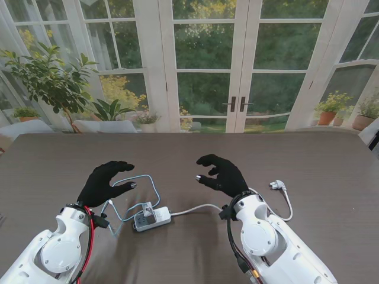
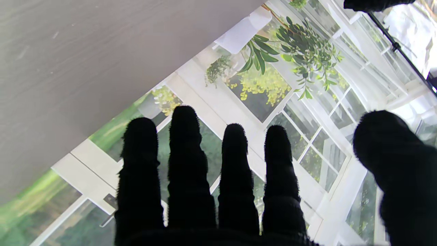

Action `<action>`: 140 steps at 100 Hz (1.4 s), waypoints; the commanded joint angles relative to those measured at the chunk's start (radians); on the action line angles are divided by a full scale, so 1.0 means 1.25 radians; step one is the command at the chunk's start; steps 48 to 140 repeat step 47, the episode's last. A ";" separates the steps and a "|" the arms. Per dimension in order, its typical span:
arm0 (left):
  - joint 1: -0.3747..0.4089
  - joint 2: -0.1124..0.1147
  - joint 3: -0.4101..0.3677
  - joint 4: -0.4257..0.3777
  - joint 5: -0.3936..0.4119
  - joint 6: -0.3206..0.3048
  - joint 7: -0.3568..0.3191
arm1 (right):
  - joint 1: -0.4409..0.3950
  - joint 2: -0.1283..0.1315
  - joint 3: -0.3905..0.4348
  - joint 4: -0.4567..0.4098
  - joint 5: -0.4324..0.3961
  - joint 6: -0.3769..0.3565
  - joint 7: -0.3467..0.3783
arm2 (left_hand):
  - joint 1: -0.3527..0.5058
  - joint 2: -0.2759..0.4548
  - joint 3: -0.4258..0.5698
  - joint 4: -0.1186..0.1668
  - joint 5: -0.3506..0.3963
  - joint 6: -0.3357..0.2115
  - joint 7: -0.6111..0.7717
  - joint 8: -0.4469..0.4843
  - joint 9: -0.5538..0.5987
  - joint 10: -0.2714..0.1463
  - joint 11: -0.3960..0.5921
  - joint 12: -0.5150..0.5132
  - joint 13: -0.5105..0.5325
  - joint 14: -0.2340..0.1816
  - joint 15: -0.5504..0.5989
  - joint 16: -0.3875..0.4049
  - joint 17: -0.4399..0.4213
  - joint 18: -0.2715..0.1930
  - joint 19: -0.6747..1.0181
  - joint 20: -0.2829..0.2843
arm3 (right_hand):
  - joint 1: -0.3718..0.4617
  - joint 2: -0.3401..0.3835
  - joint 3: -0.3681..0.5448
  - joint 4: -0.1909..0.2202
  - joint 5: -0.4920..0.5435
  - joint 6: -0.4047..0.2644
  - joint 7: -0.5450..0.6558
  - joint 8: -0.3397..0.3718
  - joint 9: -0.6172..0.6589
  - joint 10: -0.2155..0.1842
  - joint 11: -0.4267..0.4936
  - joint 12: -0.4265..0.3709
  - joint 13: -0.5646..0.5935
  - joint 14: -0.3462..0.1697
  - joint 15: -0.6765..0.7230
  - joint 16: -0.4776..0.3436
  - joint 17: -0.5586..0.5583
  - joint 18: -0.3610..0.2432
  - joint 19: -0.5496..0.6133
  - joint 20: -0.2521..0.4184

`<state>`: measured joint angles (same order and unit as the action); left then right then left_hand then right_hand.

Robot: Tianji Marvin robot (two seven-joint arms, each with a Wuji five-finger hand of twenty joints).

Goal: Set up the charging station

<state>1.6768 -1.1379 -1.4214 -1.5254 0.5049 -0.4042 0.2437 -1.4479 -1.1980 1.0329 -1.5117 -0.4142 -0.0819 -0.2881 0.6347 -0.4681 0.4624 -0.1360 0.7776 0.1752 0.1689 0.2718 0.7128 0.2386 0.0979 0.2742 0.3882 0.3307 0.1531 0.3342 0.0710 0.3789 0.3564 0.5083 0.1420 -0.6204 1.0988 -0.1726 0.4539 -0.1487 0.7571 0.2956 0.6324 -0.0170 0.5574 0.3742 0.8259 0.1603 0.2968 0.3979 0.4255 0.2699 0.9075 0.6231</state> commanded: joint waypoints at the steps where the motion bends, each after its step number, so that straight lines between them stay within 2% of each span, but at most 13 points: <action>1: 0.002 -0.011 0.007 0.003 -0.014 -0.005 -0.012 | -0.013 -0.002 0.005 0.001 0.003 0.000 0.006 | 0.013 0.033 -0.019 0.032 -0.020 -0.017 -0.013 -0.002 -0.021 -0.009 -0.008 -0.011 -0.017 -0.014 -0.022 -0.009 0.012 -0.013 -0.056 0.020 | -0.011 -0.023 0.016 0.011 -0.001 -0.010 0.004 -0.005 -0.023 -0.017 -0.003 -0.008 -0.020 -0.004 -0.015 -0.011 -0.010 0.020 -0.011 0.001; 18: -0.003 -0.014 0.019 0.014 -0.039 -0.012 -0.013 | -0.024 -0.008 0.017 -0.007 0.020 -0.003 -0.014 | 0.016 0.034 -0.023 0.033 -0.014 -0.012 -0.010 -0.001 -0.017 -0.008 -0.007 -0.010 -0.015 -0.010 -0.023 -0.009 0.021 -0.009 -0.084 0.041 | -0.007 -0.028 0.018 0.010 0.005 -0.010 0.005 -0.005 -0.022 -0.014 -0.002 -0.008 -0.025 -0.005 -0.017 -0.011 -0.017 0.020 -0.020 0.007; 47: 0.000 -0.014 0.020 0.013 -0.047 -0.008 -0.021 | -0.030 -0.006 0.026 -0.011 0.019 -0.009 -0.012 | 0.020 0.039 -0.027 0.033 -0.012 -0.007 -0.010 -0.001 -0.018 -0.005 -0.008 -0.010 -0.014 -0.006 -0.026 -0.007 0.019 -0.009 -0.098 0.063 | -0.008 -0.026 0.015 0.010 0.006 -0.011 0.000 -0.006 -0.020 -0.016 -0.006 -0.009 -0.031 -0.005 -0.018 -0.012 -0.025 0.018 -0.036 0.015; 140: 0.000 -0.014 0.020 0.013 -0.047 -0.008 -0.021 | -0.030 -0.006 0.026 -0.011 0.019 -0.009 -0.012 | 0.020 0.039 -0.027 0.033 -0.012 -0.007 -0.010 -0.001 -0.018 -0.005 -0.008 -0.010 -0.014 -0.006 -0.026 -0.007 0.019 -0.009 -0.098 0.063 | -0.008 -0.026 0.015 0.010 0.006 -0.011 0.000 -0.006 -0.020 -0.016 -0.006 -0.009 -0.031 -0.005 -0.018 -0.012 -0.025 0.018 -0.036 0.015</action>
